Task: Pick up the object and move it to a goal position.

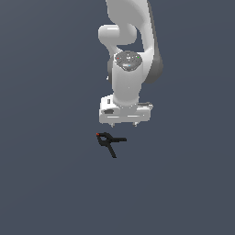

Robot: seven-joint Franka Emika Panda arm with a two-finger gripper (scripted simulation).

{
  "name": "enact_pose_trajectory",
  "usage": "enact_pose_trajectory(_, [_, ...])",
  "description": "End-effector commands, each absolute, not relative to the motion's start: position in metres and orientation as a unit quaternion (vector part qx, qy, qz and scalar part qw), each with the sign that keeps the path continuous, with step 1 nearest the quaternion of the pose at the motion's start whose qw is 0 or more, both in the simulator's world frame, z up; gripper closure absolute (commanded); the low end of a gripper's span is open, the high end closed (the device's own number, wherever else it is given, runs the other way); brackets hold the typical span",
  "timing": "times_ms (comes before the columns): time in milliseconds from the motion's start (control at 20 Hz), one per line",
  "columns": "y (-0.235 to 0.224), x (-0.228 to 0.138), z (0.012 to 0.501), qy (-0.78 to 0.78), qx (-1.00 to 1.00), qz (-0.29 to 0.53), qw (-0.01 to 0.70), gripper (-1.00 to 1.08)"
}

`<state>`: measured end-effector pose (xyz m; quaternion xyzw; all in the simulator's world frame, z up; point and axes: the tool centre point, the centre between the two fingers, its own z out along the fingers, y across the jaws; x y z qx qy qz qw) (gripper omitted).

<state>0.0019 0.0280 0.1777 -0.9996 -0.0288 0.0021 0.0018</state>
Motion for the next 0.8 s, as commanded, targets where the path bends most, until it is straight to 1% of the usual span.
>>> enact_pose_trajectory(0, [0.027,0.002,0.176,-0.037,-0.999,0.002,0.001,-0.92])
enact_pose_trajectory(350, [0.019,0.003,0.165,-0.082,-0.997,0.002,0.000,-0.92])
enact_pose_trajectory(750, [0.004,0.005,0.145,-0.167,-0.986,0.003,-0.002,-0.92])
